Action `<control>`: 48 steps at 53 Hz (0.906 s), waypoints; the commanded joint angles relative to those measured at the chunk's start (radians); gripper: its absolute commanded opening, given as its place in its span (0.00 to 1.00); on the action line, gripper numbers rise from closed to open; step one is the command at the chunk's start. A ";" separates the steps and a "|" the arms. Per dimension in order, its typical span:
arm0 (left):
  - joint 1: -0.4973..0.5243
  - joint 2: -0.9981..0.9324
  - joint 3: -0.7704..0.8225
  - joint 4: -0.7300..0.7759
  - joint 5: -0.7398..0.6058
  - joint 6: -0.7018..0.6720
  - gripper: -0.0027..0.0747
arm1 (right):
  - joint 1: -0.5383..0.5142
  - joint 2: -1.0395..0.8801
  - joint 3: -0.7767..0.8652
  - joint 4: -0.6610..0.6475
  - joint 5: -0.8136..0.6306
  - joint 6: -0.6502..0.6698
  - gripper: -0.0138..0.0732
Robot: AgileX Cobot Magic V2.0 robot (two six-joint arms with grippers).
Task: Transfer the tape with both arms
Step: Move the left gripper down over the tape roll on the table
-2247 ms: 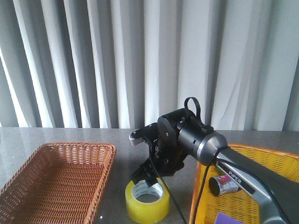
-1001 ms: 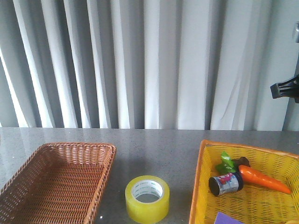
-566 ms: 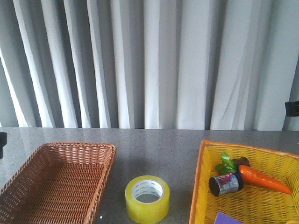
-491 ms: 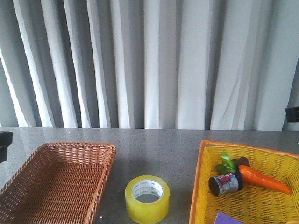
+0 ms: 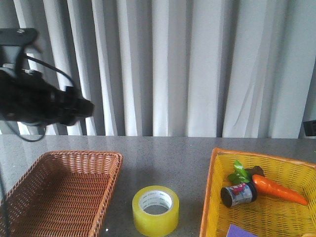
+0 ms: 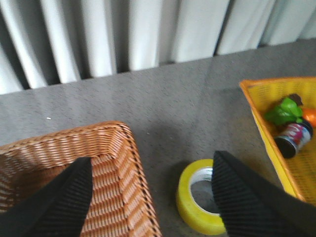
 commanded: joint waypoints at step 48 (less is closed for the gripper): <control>-0.158 0.590 -0.329 0.048 0.141 -0.200 0.66 | -0.001 -0.021 -0.026 -0.023 -0.060 -0.001 0.15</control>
